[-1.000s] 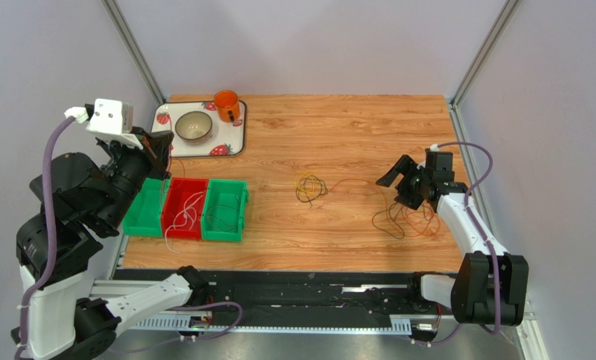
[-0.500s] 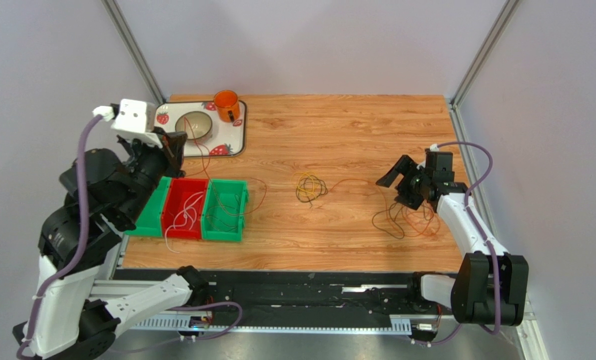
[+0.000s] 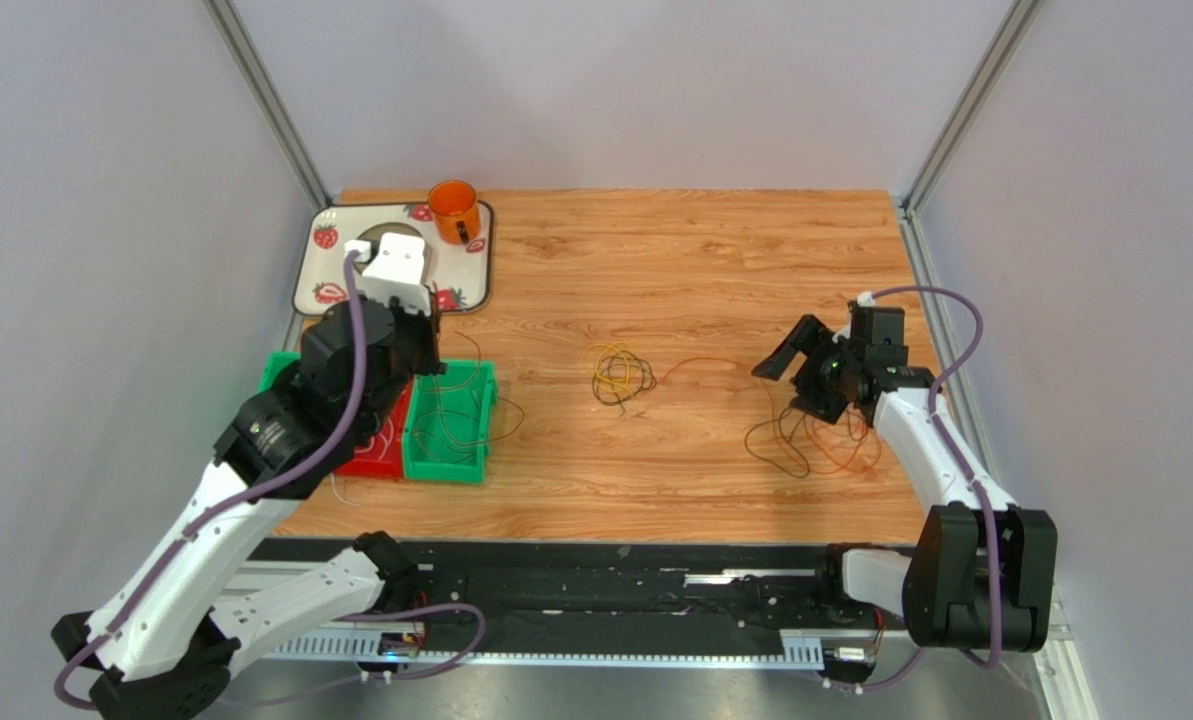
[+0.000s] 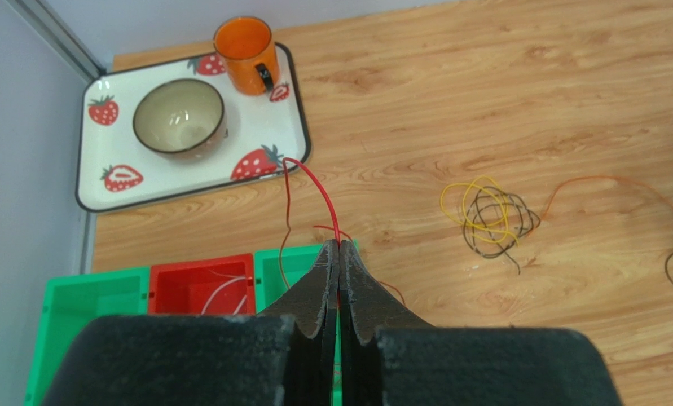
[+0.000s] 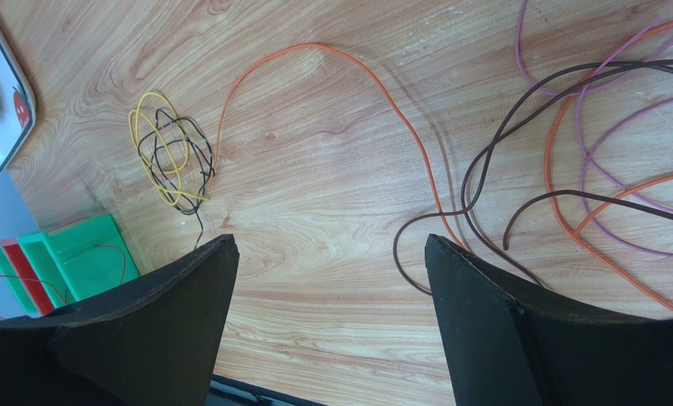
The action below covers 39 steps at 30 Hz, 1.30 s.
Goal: Untangle the cables
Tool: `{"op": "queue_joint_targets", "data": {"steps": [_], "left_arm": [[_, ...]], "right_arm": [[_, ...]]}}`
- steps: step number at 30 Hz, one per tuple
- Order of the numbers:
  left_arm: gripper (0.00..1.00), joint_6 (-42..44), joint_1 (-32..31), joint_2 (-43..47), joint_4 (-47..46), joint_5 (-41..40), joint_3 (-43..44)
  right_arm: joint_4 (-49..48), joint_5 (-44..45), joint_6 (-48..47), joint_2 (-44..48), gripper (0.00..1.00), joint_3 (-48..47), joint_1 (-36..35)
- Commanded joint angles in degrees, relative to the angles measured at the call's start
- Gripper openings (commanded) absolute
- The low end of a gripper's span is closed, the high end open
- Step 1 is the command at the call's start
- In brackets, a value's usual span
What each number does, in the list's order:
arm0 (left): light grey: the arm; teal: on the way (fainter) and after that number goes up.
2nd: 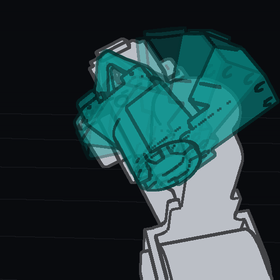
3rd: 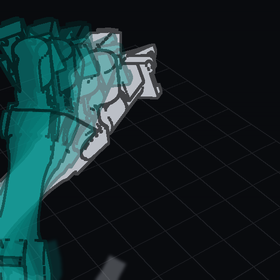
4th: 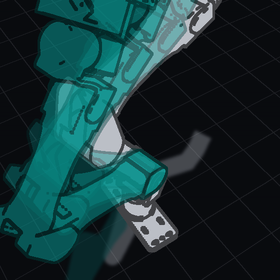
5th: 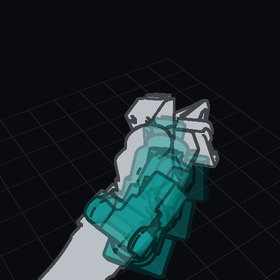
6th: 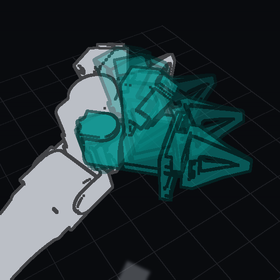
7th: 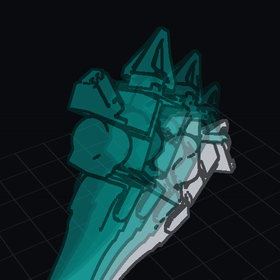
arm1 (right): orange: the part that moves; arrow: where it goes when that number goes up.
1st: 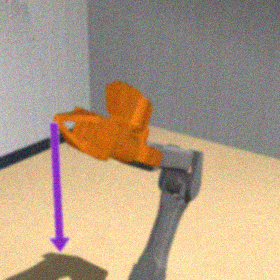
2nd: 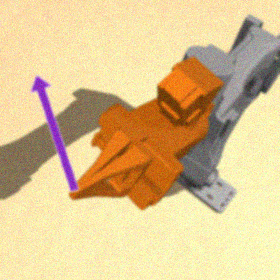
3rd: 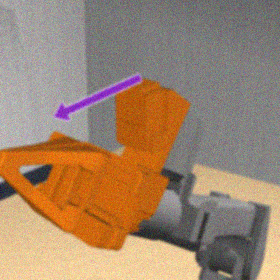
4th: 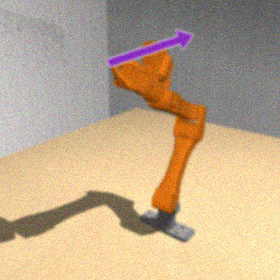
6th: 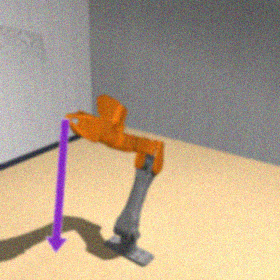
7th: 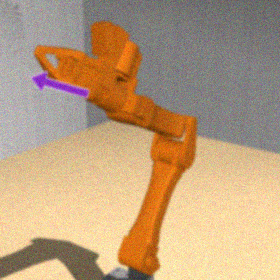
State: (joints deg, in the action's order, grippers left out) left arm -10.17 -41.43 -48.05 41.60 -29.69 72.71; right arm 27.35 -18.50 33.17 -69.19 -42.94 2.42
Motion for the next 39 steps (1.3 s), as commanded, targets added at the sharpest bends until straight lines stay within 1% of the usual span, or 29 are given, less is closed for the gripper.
{"op": "queue_joint_targets", "data": {"steps": [1,11,15,18,19,22,25,30,33,39], "left_arm": [[0.0,-3.5,0.2,-0.9,-4.3,-0.3,-3.4],[0.0,-9.9,0.2,-0.6,-3.5,-2.5,-13.7],[0.0,-13.0,0.2,-2.6,-3.3,-4.1,-15.1],[0.0,-15.7,0.2,-5.3,-4.5,-5.5,-16.5],[0.0,-16.2,0.3,-5.9,-6.1,-5.5,-18.2],[0.0,-18.6,1.2,-8.5,-9.3,-3.5,-21.5],[0.0,-21.5,2.5,-10.8,-11.0,-3.3,-24.0],[0.0,-21.6,5.7,-13.4,-14.8,-2.0,-27.9],[0.0,-22.1,8.6,-15.1,-16.9,1.2,-29.6],[0.0,-22.5,10.8,-17.7,-19.1,2.6,-33.1]], "right_arm": [[0.3,0.7,-1.4,0.5,0.86,-0.5,-0.3],[0.5,0.7,-1.8,0.4,0.86,-0.3,-0.3],[0.2,0.6,-1.4,0.4,0.86,-0.1,-0.2],[-0.1,-0.1,-1.3,0.3,0.86,0.0,-0.3],[0.0,-0.1,-1.3,0.3,0.86,0.0,-0.3],[0.5,0.2,-1.5,1.0,0.86,0.1,-0.3],[0.9,0.3,-1.9,1.2,0.86,0.2,-0.3],[0.7,0.0,-2.0,1.2,0.86,0.7,-0.2],[0.2,0.0,-1.8,0.8,0.86,0.8,-0.3],[0.3,0.2,-2.1,0.5,0.86,0.8,-0.2]]}}
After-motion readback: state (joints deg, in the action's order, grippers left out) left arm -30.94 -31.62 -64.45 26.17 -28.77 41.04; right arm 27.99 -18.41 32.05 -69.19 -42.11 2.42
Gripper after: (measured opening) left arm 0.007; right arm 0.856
